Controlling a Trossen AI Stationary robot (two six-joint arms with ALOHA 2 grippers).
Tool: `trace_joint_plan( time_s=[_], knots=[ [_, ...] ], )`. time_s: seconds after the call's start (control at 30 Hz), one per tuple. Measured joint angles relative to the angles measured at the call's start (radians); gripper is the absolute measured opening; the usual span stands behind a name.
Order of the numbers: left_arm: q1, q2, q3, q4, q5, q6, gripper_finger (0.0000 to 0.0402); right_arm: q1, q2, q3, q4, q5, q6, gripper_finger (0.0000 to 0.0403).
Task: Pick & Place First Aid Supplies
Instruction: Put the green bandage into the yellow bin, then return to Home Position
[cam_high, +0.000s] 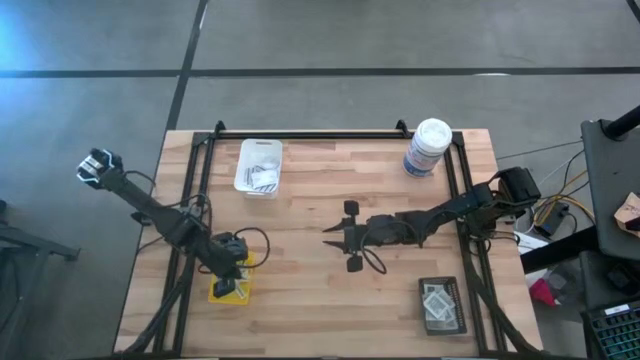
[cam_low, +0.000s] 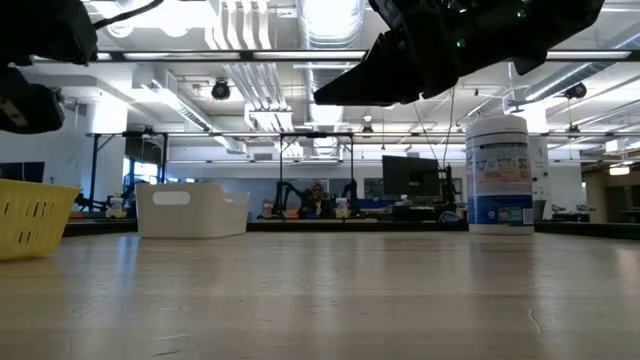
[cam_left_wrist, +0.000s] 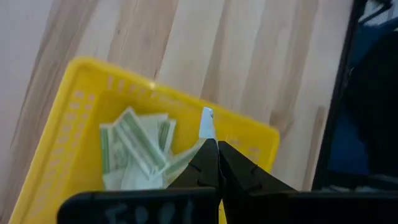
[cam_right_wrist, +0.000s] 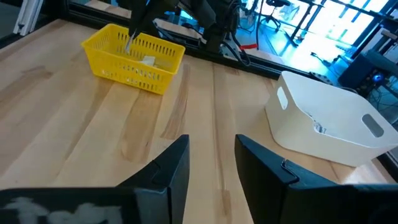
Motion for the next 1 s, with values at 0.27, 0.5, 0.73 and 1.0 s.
trace_joint_plan(
  time_s=[0.27,0.5,0.73,1.0],
  knots=[
    [0.0,0.0,0.0,-0.053,0.026,0.0,0.0,0.001,0.0,0.0,0.0,0.0,0.1,0.0122],
    [0.0,0.0,0.0,-0.053,0.026,0.034,0.0,0.001,0.0,0.0,0.0,-0.002,0.164,0.013],
    [0.0,0.0,0.0,-0.053,0.027,0.033,0.0039,0.013,0.0,0.0,-0.002,-0.004,0.179,0.0121],
    [0.004,0.0,0.0,-0.068,0.027,0.102,0.0097,0.048,-0.001,0.0,-0.002,-0.006,0.179,0.0109]
  ],
)
